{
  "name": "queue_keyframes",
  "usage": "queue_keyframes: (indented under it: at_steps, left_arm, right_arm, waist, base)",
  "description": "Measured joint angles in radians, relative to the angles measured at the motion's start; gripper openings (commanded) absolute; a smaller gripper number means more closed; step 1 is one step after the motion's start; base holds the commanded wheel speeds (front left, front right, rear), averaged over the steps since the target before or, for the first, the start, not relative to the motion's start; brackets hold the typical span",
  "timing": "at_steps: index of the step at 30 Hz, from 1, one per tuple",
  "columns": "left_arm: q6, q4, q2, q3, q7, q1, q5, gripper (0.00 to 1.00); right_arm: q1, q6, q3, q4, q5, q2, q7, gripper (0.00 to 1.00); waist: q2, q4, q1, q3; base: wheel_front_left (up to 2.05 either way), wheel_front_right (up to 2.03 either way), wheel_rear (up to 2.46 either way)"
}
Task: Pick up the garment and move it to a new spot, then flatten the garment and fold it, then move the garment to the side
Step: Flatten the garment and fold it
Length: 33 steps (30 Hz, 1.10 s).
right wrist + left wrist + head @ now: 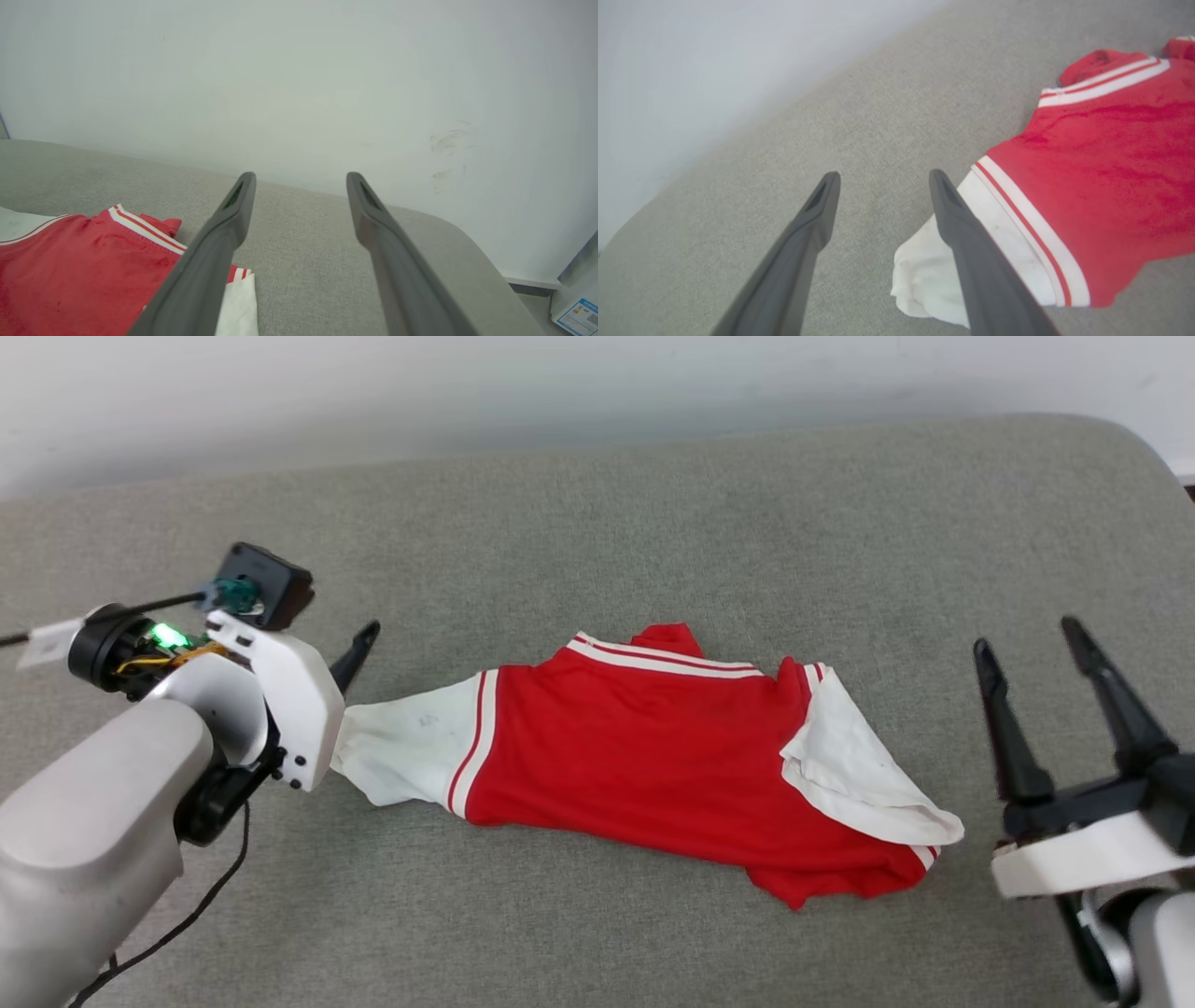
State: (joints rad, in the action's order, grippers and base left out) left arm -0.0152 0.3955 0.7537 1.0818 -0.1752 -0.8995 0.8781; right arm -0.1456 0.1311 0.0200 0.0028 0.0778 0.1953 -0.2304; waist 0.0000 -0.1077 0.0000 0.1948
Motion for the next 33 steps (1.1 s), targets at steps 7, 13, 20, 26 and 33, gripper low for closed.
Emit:
queue_keyframes:
  at_steps: [7,13,20,26,33]
  left_arm:
    - [-0.171,-0.074,-0.013,-0.111,0.291,0.125,0.021,1.00]
    - [-0.316,-0.155,-0.019,-0.173,0.422,0.235,-0.011,1.00]
    - [-0.440,-0.291,-0.063,-0.338,0.435,0.371,-0.111,1.00]
    - [-0.487,-0.392,-0.134,-0.493,0.435,0.531,-0.247,1.00]
    - [-0.458,-0.433,-0.242,-0.612,0.437,0.671,-0.361,1.00]
  right_arm:
    - [-0.084,0.000,0.079,-0.058,0.048,0.174,0.121,1.00]
    - [-0.170,0.000,0.262,-0.089,0.172,0.362,0.351,1.00]
    - [-0.271,0.000,0.479,-0.100,0.405,0.529,0.680,1.00]
    - [-0.329,0.000,0.616,-0.086,0.564,0.609,0.884,1.00]
    - [-0.357,0.000,0.702,0.045,0.619,0.587,0.904,1.00]
  waist:
    - [0.0000,0.018,0.0000,-0.046]
    - [0.0000,0.033,0.0000,-0.056]
    - [0.0000,0.060,0.0000,-0.042]
    - [0.0000,0.084,0.0000,-0.020]
    - [0.0000,0.117,0.0000,0.017]
  base:
    - [0.00,0.00,0.00]
    - [0.00,0.00,0.00]
    - [0.00,0.00,0.00]
    - [0.00,0.00,0.00]
    - [0.00,0.00,0.00]
